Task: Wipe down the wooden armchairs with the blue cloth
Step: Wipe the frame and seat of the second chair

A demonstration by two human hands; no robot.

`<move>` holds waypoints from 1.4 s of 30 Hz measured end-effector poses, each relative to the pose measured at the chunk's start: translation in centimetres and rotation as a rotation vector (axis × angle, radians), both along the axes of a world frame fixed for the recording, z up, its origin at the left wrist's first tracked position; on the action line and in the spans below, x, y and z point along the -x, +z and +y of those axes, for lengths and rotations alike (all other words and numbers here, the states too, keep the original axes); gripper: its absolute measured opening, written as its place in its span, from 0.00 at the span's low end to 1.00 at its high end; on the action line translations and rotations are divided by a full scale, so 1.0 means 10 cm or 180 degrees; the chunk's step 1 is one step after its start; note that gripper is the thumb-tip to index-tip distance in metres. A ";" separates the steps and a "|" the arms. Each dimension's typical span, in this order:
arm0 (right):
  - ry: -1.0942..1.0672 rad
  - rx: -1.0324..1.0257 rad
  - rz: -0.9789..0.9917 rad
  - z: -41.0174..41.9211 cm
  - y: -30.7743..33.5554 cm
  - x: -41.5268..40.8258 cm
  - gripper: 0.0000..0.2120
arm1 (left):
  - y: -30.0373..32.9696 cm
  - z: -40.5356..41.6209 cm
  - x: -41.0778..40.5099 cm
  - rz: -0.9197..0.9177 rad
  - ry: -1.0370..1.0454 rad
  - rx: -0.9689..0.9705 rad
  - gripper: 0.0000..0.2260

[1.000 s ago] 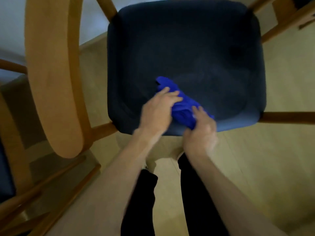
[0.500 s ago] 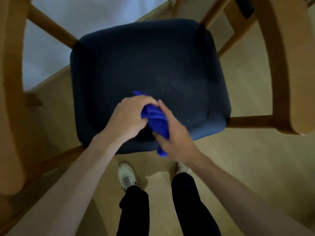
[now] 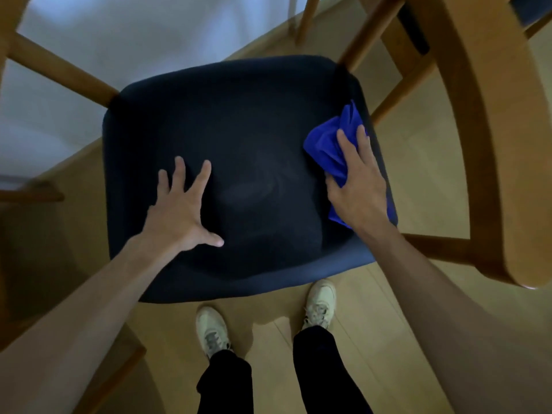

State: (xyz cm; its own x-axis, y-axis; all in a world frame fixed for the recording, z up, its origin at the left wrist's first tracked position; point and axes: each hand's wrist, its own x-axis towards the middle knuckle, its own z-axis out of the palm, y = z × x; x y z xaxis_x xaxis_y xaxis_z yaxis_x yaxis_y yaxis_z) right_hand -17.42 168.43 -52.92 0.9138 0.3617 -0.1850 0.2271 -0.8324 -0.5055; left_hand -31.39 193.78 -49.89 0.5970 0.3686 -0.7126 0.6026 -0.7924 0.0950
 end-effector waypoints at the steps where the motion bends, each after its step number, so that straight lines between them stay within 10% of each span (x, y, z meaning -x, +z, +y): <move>1: -0.0199 -0.0022 -0.0107 0.05 -0.02 0.02 0.33 | -0.03 0.00 0.03 -0.0080 -0.0047 -0.0057 0.66; 10: 0.1026 -0.0975 0.0446 0.98 0.11 1.20 0.30 | -0.08 0.01 0.07 -0.0429 -0.0211 -0.0237 0.66; 19: -0.0826 -0.0406 0.0010 0.11 0.23 -0.16 0.29 | -0.06 -0.02 0.08 -0.0433 -0.0254 -0.0491 0.66; 29: 0.1143 -0.1085 0.0954 1.11 0.24 1.34 0.31 | -0.01 0.06 0.47 -0.1111 -0.0060 -0.0064 0.55; 32: 0.0719 -0.1326 0.0640 0.80 0.37 0.87 0.32 | 0.06 0.04 0.88 -0.1075 0.0230 -0.0068 0.57; 36: -0.0371 -0.0764 0.0124 0.36 0.35 0.07 0.29 | 0.13 0.22 1.27 -0.0335 0.0923 -0.0370 0.58; 42: -0.0209 -0.0607 0.0236 1.11 0.16 0.42 0.29 | 0.11 0.23 1.28 0.1071 0.0181 -0.0972 0.50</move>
State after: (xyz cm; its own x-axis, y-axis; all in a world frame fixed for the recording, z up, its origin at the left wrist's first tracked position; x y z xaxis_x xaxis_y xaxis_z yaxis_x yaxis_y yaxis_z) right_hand -21.58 179.55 -51.35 0.9230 0.3365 -0.1865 0.1318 -0.7319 -0.6686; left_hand -44.16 196.13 -48.81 0.3236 0.6174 -0.7170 0.6034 -0.7184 -0.3462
